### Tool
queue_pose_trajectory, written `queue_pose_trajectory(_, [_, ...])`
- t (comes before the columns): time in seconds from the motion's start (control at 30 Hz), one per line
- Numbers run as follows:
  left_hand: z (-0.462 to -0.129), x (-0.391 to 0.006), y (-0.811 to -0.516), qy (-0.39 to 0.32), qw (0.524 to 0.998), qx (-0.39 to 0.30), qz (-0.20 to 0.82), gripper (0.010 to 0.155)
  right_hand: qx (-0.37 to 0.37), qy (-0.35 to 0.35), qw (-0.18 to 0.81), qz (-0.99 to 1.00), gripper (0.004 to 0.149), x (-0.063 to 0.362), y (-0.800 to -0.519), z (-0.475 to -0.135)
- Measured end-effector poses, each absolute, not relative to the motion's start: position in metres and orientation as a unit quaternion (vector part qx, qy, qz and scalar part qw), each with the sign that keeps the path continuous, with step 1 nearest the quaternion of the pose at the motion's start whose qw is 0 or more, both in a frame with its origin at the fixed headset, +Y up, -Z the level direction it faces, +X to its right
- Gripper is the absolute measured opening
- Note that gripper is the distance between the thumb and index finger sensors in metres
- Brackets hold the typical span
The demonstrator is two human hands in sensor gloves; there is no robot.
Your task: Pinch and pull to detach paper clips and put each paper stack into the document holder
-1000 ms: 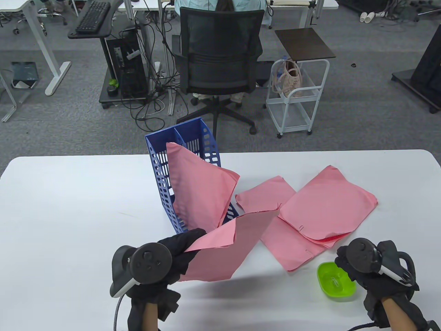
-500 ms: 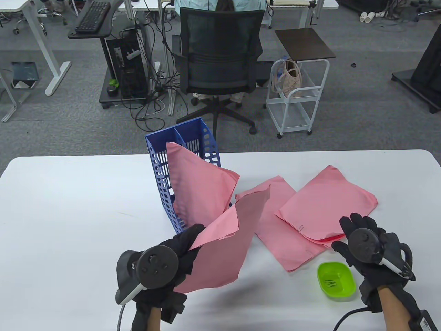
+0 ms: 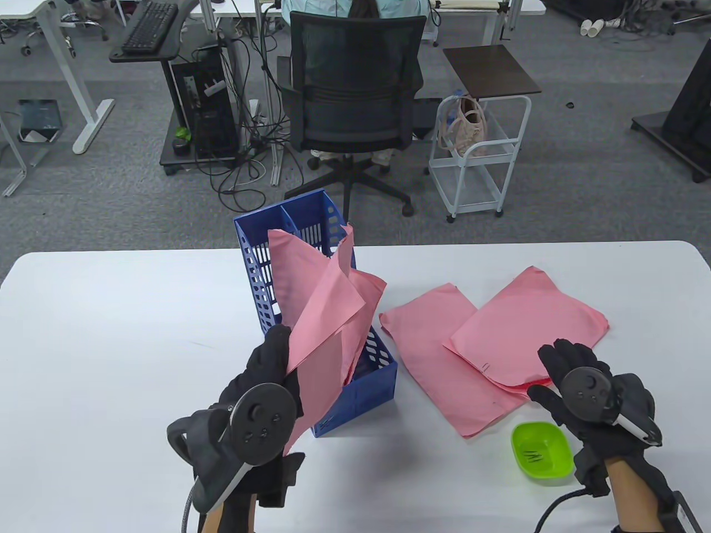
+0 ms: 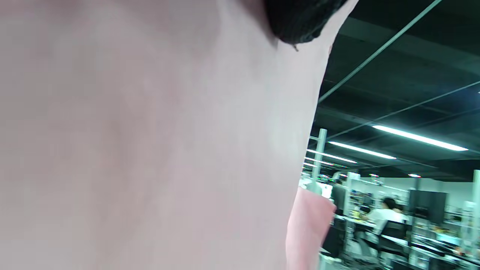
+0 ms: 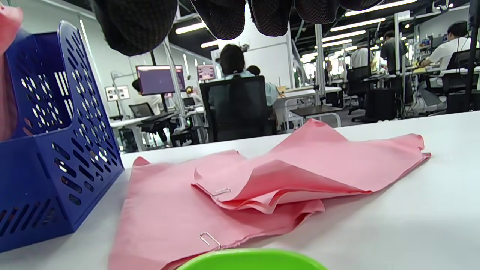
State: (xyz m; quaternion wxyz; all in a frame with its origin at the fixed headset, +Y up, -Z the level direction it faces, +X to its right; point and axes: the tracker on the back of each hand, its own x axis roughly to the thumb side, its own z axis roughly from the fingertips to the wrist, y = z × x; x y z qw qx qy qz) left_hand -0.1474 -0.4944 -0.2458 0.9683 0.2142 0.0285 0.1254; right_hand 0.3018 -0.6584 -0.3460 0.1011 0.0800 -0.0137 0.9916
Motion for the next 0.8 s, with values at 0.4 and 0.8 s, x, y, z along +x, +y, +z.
queue_pose_trajectory(0.4, [-0.29,-0.119,-0.517,0.116,0.929,0.314,0.158,0.061,0.094,-0.049,0.119,0.987,0.074,0.304,-0.648,-0.339])
queue_pose_trajectory(0.8, [-0.339,-0.122,-0.606,0.068,0.905,0.312,0.28,0.068,0.098,-0.048,0.109,0.988,0.074,0.301,-0.65,-0.34])
